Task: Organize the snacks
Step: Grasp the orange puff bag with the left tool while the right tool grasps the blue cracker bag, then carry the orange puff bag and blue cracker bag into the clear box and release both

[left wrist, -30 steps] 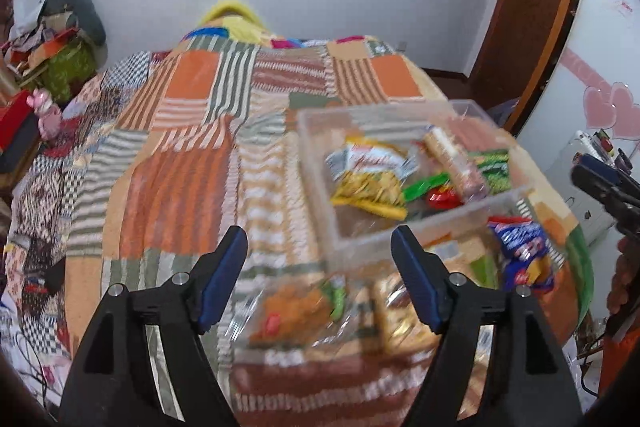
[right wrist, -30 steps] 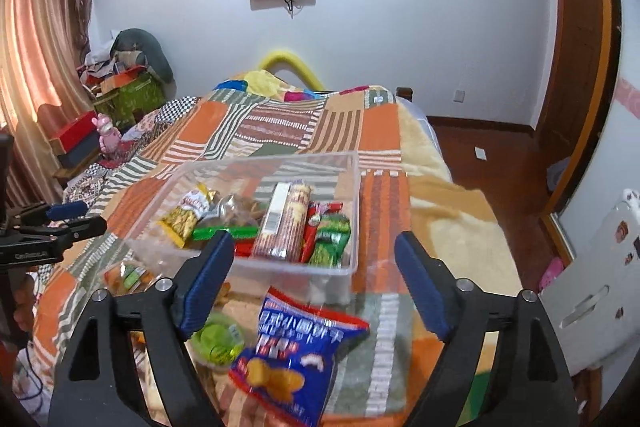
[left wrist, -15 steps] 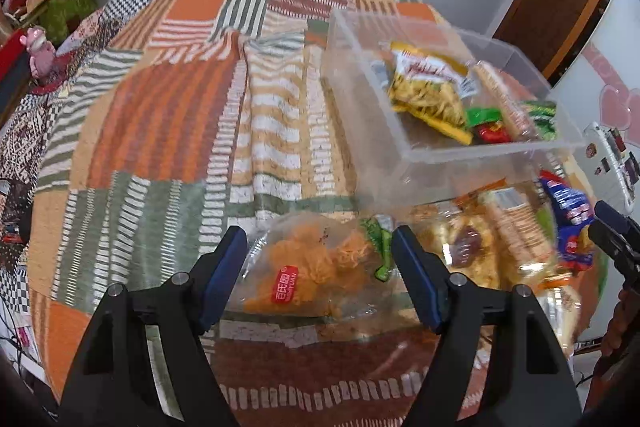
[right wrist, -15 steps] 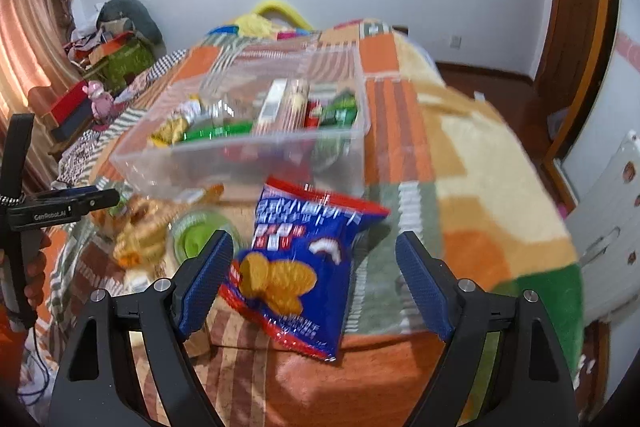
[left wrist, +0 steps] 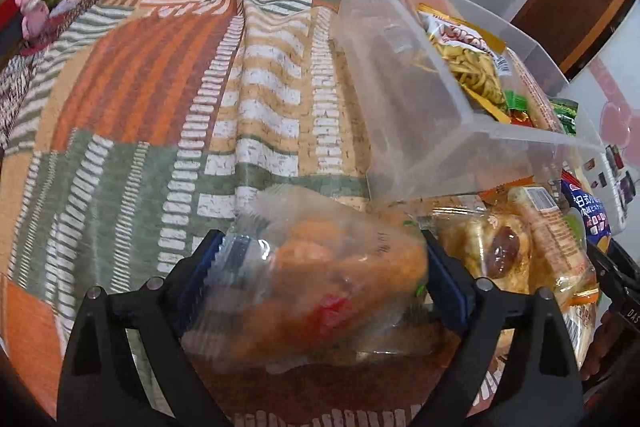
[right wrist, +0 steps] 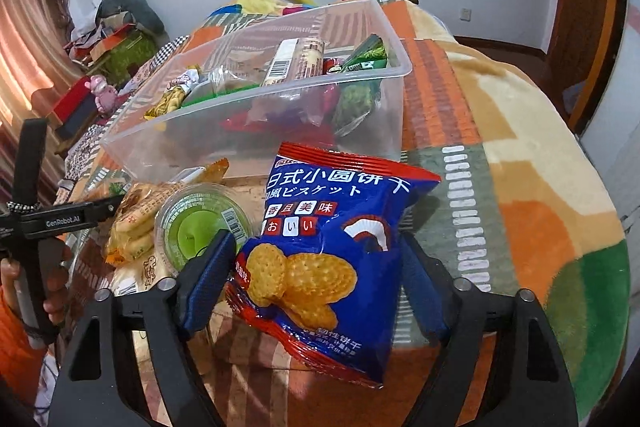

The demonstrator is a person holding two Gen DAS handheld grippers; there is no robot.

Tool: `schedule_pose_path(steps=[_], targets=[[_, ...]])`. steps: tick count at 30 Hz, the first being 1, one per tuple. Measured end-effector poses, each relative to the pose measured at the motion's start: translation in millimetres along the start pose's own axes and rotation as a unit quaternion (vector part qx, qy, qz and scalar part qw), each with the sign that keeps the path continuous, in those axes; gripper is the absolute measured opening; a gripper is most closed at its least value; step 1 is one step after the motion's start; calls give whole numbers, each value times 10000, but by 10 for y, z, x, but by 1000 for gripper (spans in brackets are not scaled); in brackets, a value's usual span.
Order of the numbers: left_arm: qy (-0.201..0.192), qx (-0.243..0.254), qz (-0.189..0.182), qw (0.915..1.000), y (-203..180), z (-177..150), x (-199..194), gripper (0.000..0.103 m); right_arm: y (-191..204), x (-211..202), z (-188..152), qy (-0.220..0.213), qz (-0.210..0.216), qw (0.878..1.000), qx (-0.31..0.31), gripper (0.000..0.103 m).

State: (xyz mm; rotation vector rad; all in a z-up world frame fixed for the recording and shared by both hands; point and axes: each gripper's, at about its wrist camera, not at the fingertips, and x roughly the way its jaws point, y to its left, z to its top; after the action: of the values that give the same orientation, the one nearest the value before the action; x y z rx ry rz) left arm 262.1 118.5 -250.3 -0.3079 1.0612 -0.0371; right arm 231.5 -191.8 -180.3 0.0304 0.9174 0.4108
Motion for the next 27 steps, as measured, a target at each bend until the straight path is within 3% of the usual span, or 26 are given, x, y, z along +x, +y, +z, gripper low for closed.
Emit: schedule_pose_path(steps=[2,9,18,27], targets=[[-88,57,-13,9999,-17,-19,-32,84,4,-18,-7,-23,-5,10000,-22,68],[-239,384,215,9987,-126,-143,-257,57,-18,-124,-22,-138,-100,9998,-89,60],[-677,467,298,9962,-196,-211,-799,56,-102,-428,17,-472,-61,9989,-27,56],[-1242,719,63,9896,-576,64,-1255,56,-49,-631,264,-952,-1,9954,-133,56]])
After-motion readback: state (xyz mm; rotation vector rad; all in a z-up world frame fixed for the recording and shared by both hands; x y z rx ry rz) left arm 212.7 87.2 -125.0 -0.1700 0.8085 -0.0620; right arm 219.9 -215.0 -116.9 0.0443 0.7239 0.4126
